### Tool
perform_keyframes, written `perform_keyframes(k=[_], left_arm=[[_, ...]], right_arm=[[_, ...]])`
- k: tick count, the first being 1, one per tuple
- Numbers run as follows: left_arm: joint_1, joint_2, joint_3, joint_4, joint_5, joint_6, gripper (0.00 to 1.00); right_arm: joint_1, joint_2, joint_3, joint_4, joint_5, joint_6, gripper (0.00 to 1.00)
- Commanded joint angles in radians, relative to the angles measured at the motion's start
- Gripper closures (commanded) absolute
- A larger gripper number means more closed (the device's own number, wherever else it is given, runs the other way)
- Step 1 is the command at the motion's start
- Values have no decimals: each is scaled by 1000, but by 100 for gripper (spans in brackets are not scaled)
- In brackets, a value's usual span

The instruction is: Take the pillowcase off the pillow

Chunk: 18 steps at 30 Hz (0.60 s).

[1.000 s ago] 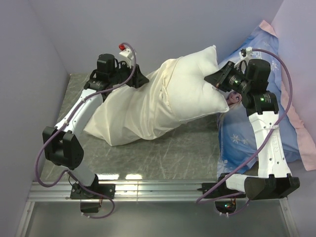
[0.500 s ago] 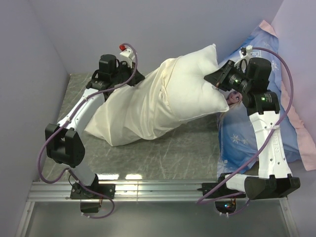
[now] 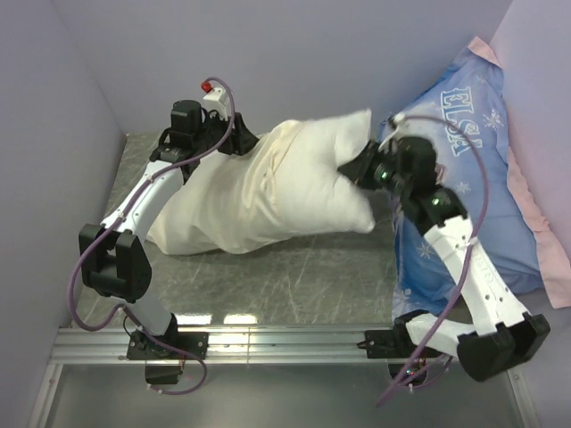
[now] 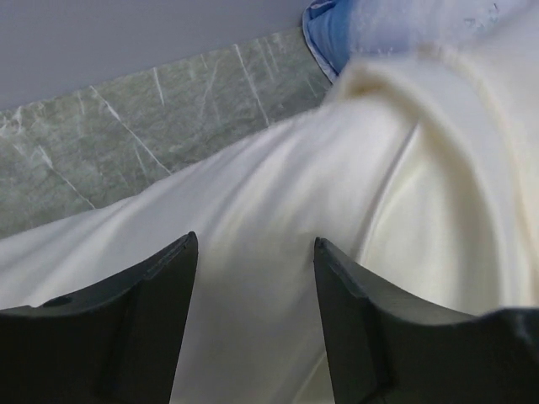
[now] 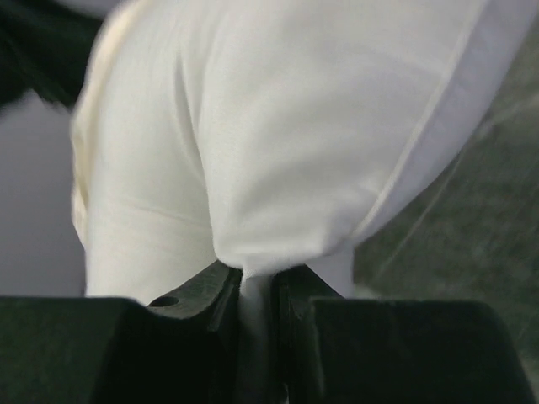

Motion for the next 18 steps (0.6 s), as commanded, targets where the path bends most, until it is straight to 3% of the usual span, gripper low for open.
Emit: perform_keyframes(k=[1, 4, 6, 8, 11, 15, 18], left_arm=[[-13, -46, 64, -1, -62, -91, 36], [-36, -92, 64, -82, -186, -180, 36], [-73, -132, 35, -171, -360, -245, 36], [-140, -221, -63, -193, -444, -280, 36], [-235, -371, -225, -230, -643, -370, 36], [-327, -595, -413, -270, -798, -571, 36], [-427, -667, -482, -342, -886, -636, 35]], right_arm=[[207, -121, -231, 119, 117, 16, 100], [372, -171, -414, 192, 245, 68, 100], [473, -171, -533, 257, 294, 140, 100], [632, -120, -600, 356, 372, 198, 100], [778, 20, -596, 468, 394, 217, 100], [845, 144, -504, 542, 354, 184, 99], [845, 101, -526, 536, 359, 178, 65]])
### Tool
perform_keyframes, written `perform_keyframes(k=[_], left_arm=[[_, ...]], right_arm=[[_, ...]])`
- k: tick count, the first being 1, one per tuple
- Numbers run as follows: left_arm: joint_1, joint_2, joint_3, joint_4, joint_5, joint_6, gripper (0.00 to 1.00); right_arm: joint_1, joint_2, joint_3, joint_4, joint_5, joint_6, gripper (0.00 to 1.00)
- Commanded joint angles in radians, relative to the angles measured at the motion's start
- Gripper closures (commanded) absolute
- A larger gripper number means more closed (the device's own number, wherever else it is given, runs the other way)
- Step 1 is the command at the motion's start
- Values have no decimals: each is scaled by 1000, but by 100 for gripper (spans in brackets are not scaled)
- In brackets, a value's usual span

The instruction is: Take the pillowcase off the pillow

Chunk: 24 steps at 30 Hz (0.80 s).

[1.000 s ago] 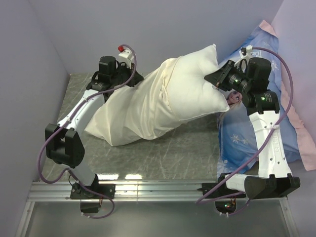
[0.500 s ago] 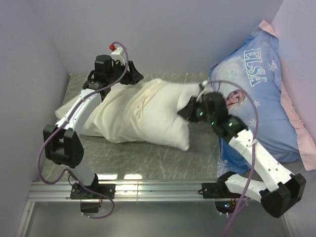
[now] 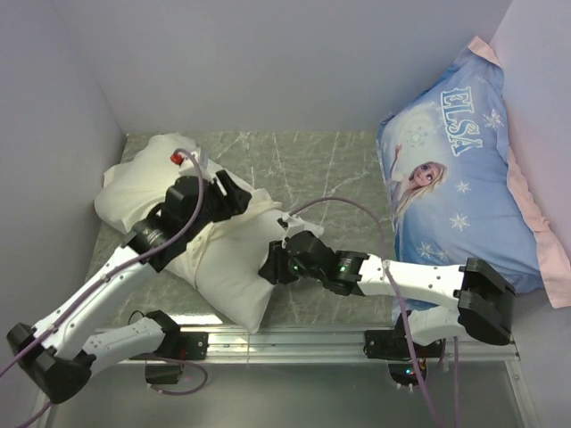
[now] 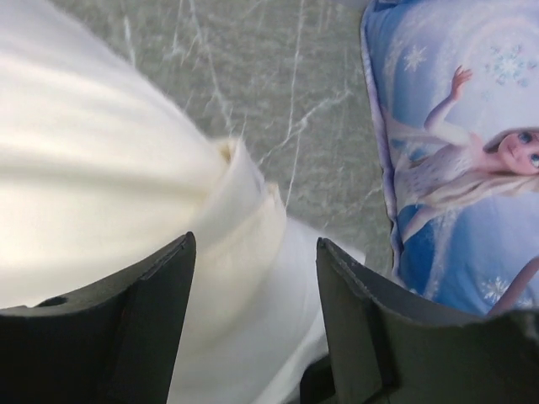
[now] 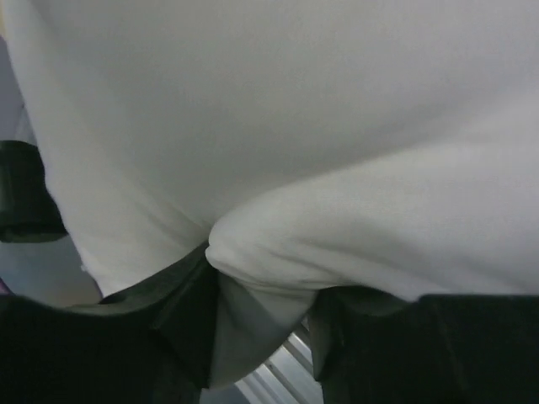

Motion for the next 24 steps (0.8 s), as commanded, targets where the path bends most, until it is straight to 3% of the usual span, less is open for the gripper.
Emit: perform_keyframes(k=[1, 6, 10, 14, 15, 19, 21, 24], left_arm=[[-106, -73, -56, -120, -182, -160, 34], [-304, -99, -78, -204, -227, -212, 30], [-487, -55, -62, -294, -362, -269, 23], [-600, 33, -20, -314, -437, -238, 21], [-629, 63, -4, -329, -472, -220, 15], [-731, 265, 72, -484, -645, -233, 14], [-751, 312, 108, -538, -684, -302, 12], [-760, 343, 86, -570, -692, -415, 13]], right_arm=[[7, -66, 14, 96, -1, -22, 49], [8, -262, -72, 42, -61, 19, 33], [1, -439, -113, -178, 127, 79, 24], [-158, -646, -188, -245, 177, 127, 21], [-194, -660, -202, -244, 140, 125, 21], [-415, -593, -179, -140, -43, 55, 20], [-509, -470, -133, -93, -135, 26, 20], [-557, -279, -71, 23, -200, -14, 22]])
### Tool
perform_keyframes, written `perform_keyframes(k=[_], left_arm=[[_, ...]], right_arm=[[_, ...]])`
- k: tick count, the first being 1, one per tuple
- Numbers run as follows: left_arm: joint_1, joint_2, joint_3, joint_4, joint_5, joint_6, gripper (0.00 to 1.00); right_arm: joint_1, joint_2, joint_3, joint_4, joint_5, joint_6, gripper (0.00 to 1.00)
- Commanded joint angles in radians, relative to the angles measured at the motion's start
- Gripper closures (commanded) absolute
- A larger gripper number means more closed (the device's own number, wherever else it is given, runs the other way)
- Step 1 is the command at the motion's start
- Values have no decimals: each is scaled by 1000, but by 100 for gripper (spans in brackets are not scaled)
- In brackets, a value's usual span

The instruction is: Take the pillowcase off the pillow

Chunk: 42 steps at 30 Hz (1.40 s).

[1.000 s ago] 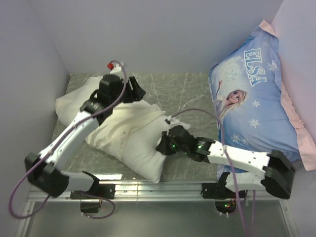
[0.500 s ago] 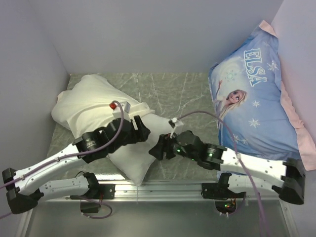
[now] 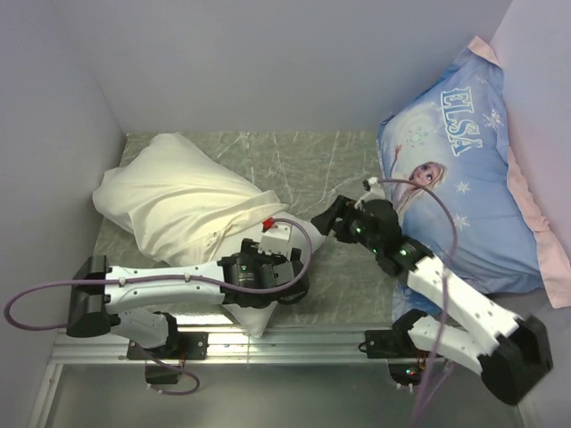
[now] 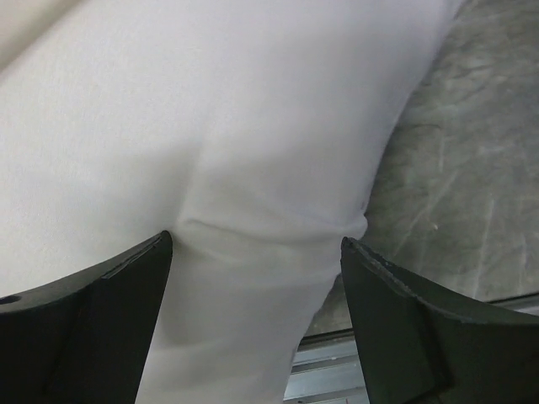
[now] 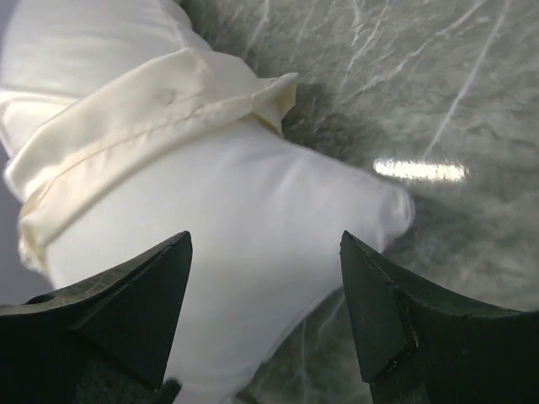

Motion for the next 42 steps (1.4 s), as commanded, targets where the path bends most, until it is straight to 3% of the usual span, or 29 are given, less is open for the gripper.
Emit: perform_keyframes(k=[1, 4, 6, 8, 10, 11, 14, 18, 23, 26, 29, 30, 33, 38, 42], left_arm=[[-10, -15, 1, -103, -88, -150, 13], [36, -85, -99, -92, -39, -293, 17], [131, -186, -218, 14, 52, -291, 26], [218, -318, -345, 166, 174, -233, 33], [350, -395, -436, 257, 245, -192, 37], [380, -442, -450, 294, 274, -170, 37], [470, -432, -430, 302, 302, -120, 34], [529, -377, -386, 321, 313, -60, 30], [625, -363, -363, 393, 394, 31, 22], [702, -352, -347, 451, 501, 118, 17], [719, -360, -318, 444, 588, 150, 18], [716, -377, -332, 439, 615, 141, 17], [701, -479, -366, 411, 679, 100, 17], [676, -593, -358, 286, 710, 42, 15], [609, -610, -358, 221, 628, -23, 14]], right_arm=[[-51, 183, 81, 201, -147, -71, 23], [-56, 344, 145, 262, -217, -91, 27], [-15, 407, 146, 311, -263, -86, 31], [33, 425, 121, 300, -199, -91, 34], [97, 418, 63, 305, -176, -74, 70], [119, 402, 34, 321, -165, -57, 81], [249, 317, -74, 363, -78, 3, 92], [428, 269, -132, 406, -3, 93, 100], [612, 310, -94, 412, 57, 119, 100], [619, 327, -60, 385, 86, 110, 100], [584, 310, -29, 317, 116, 89, 76], [568, 301, -23, 311, 116, 75, 63], [487, 235, -9, 291, 65, 38, 49], [404, 140, 30, 216, 50, -22, 38], [348, 66, 40, 164, 83, -54, 30]])
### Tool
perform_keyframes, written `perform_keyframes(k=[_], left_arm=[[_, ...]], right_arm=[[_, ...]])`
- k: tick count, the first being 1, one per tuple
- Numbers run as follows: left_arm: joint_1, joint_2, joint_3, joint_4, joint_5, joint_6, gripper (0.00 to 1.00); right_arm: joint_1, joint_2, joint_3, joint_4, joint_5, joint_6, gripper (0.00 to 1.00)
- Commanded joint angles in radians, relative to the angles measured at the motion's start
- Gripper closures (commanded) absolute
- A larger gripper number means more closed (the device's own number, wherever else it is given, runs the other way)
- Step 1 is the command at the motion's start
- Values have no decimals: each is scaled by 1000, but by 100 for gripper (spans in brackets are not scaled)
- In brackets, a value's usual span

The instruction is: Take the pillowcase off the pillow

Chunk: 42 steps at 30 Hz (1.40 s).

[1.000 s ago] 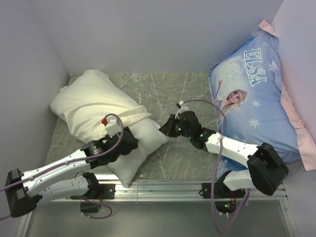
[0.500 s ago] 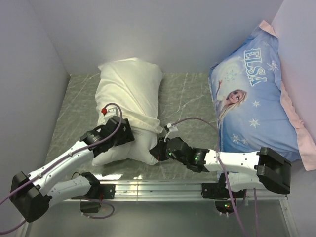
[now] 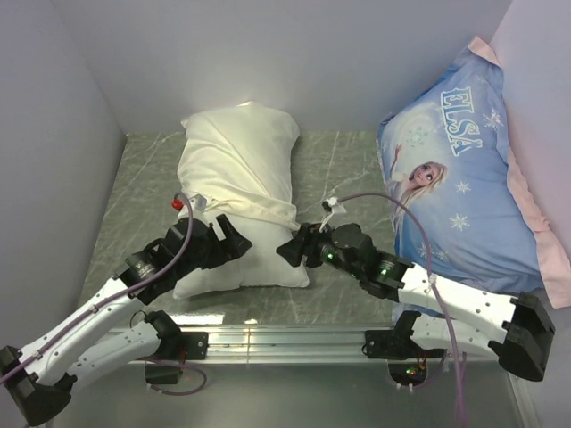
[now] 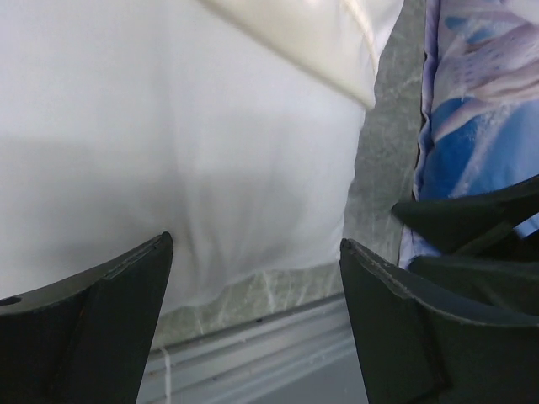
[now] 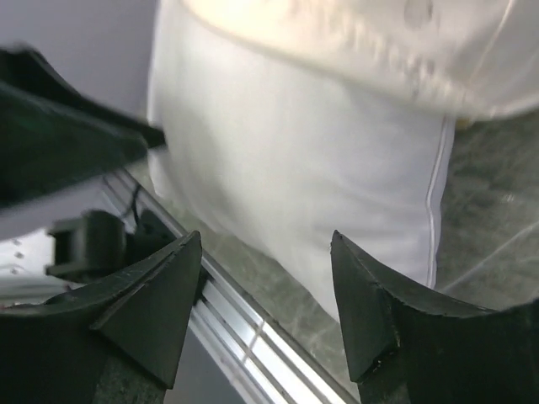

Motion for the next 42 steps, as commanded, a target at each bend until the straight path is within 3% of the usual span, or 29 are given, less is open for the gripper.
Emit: perform_keyframes(k=[1, 2, 5, 8, 13, 17, 18, 21, 22, 32, 36, 42], left_arm=[[-51, -9, 2, -52, -23, -113, 13], [-76, -10, -6, -43, -29, -127, 8], [-162, 15, -38, -11, -77, -205, 5], [-277, 41, -51, -58, -236, -341, 1], [-328, 113, -100, -70, -411, -519, 1], [-331, 232, -112, -49, -563, -561, 1], [-331, 246, -116, -14, -581, -550, 3], [-331, 296, -109, 20, -597, -500, 33], [-331, 302, -110, 26, -586, -480, 99], [-357, 146, -261, -6, -382, -480, 100], [-357, 101, -249, -54, -332, -444, 100], [-357, 29, -155, -164, -338, -394, 100]], right_arm=[[-60, -45, 50, -21, 7, -50, 29], [-107, -40, 44, -9, -26, -56, 29], [-164, -16, 14, 46, -57, -72, 27], [-224, 18, 35, 64, -59, -97, 26], [-312, 116, 125, 110, -121, -128, 25], [-342, 209, 190, 170, -166, -158, 24], [-349, 245, 213, 178, -178, -160, 24], [-368, 326, 283, 199, -239, -194, 24], [-370, 352, 308, 195, -250, -206, 24], [-399, 587, 467, 233, -388, -231, 24], [-401, 662, 541, 239, -387, -215, 24], [-408, 673, 516, 248, -336, -152, 24]])
